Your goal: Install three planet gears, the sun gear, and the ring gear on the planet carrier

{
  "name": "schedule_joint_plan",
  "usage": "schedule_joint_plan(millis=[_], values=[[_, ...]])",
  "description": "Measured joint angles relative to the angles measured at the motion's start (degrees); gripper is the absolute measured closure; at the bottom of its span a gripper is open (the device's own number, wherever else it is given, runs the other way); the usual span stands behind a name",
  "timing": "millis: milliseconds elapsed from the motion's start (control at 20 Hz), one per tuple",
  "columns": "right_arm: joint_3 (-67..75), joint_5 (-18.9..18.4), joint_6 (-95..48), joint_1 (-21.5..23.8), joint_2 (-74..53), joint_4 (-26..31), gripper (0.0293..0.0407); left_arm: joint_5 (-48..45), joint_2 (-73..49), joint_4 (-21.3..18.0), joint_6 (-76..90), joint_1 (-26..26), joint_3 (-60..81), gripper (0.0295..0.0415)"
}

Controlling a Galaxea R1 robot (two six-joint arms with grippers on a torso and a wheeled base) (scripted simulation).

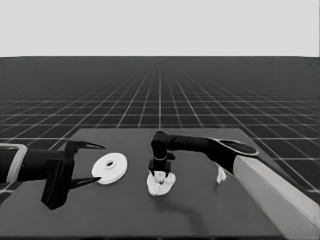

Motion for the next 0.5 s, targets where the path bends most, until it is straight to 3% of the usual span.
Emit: schedule_joint_plan(millis=[500], values=[[0.0,0.0,6.0,0.0,0.0,0.0,0.039,0.0,0.0,0.0,0.0,0.0,0.0,0.0326]])
